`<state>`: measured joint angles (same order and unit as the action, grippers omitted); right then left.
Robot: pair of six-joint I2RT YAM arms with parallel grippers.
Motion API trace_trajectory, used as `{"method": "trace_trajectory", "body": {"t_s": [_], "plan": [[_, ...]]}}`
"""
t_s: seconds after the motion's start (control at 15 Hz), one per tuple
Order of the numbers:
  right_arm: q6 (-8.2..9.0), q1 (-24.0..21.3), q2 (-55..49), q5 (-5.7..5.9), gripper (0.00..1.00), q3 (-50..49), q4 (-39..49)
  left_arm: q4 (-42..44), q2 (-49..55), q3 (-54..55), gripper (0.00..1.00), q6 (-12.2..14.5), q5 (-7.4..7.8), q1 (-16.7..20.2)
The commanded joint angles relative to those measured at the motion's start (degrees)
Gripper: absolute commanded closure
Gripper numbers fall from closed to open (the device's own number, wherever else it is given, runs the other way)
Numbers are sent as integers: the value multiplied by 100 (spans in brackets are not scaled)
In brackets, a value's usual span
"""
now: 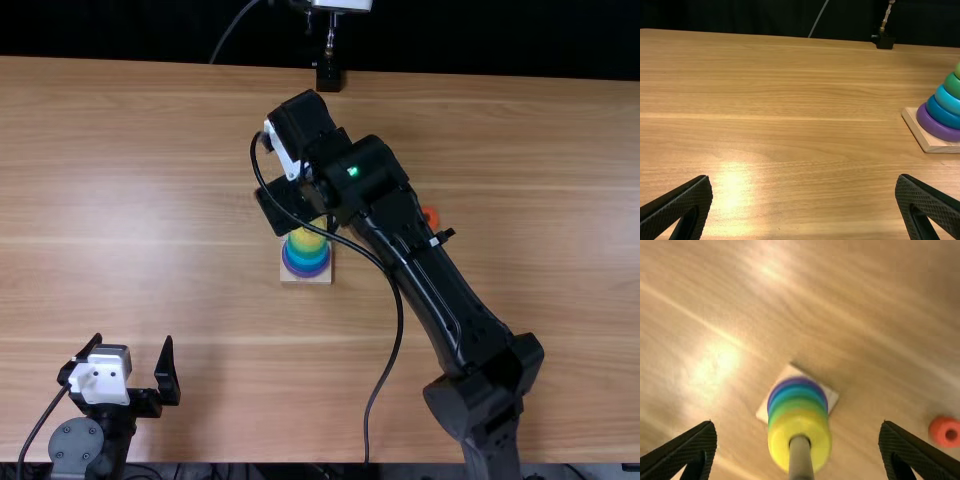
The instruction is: Build the Hanoi tower: stack the rings onto the peg from bottom to top in this color order: purple, dark blue, light blue, dark green, light green, yellow, orange.
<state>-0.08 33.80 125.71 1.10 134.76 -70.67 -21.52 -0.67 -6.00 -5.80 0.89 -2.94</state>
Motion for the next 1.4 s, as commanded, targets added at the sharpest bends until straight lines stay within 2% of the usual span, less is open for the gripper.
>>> {"method": "trace_trajectory", "body": {"t_s": [0.0, 0.07, 0.13, 0.27, 0.47, 0.67, 0.87, 1.33], "plan": [[29, -75, 6, 48, 0, 534, 58, -453, 67, 600, 0, 85, 70, 30], [29, -234, 6, 48, 0, 710, 26, -453, 67, 600, 0, 85, 70, 30], [134, -462, -3, 58, 0, 780, 5, -453, 67, 600, 0, 85, 70, 30], [503, -858, 6, 58, 0, 736, -16, -453, 67, 600, 0, 85, 70, 30], [493, -1429, 6, -15, 0, 420, 48, -453, 67, 600, 0, 85, 70, 30], [461, -2123, -91, -15, 0, -881, 311, -453, 67, 600, 0, 85, 70, 30], [472, -2528, -170, -5, 0, -1830, 807, -453, 67, 600, 0, 95, 70, 30], [524, -2686, 85, -5, 0, -2235, 828, -453, 67, 600, 0, 85, 70, 30]]}}
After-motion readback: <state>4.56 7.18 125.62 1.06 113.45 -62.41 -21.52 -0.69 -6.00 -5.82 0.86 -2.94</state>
